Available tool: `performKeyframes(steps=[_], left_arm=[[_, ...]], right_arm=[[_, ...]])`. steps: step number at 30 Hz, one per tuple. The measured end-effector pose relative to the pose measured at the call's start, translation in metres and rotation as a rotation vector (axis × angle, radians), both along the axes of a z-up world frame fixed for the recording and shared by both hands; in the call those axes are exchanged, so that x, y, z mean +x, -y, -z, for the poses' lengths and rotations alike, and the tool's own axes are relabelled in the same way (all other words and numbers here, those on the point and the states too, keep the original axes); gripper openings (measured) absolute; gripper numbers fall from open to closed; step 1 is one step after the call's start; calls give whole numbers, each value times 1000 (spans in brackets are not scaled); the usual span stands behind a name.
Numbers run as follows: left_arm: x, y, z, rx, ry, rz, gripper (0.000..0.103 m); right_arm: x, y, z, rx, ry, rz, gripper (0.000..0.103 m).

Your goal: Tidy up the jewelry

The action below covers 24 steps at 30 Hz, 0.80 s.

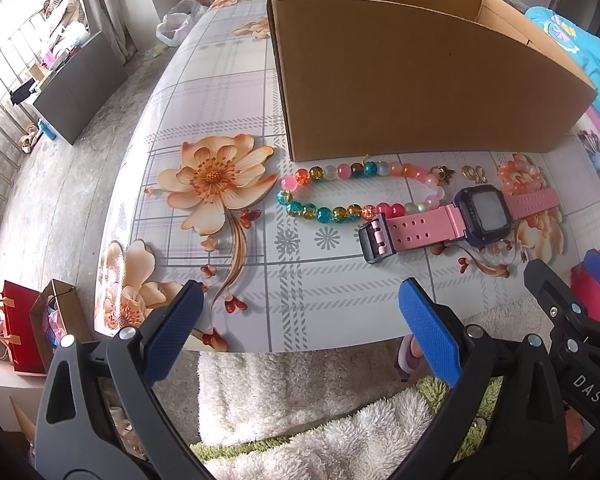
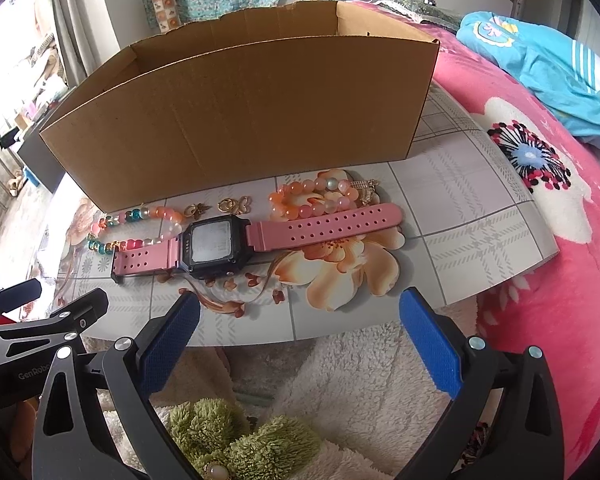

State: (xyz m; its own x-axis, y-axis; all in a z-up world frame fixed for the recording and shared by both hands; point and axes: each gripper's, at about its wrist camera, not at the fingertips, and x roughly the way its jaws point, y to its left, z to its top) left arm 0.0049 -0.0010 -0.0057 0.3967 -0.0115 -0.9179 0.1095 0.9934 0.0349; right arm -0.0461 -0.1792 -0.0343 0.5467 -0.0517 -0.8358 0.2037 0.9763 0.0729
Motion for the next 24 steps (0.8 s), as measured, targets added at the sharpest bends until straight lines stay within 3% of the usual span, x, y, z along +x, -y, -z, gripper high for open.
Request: performKeyframes(steps=[24], left_arm=[[0,-1,4,6,-2,1,94]], right_arm=[[1,0,-1,-11,2,3,97]])
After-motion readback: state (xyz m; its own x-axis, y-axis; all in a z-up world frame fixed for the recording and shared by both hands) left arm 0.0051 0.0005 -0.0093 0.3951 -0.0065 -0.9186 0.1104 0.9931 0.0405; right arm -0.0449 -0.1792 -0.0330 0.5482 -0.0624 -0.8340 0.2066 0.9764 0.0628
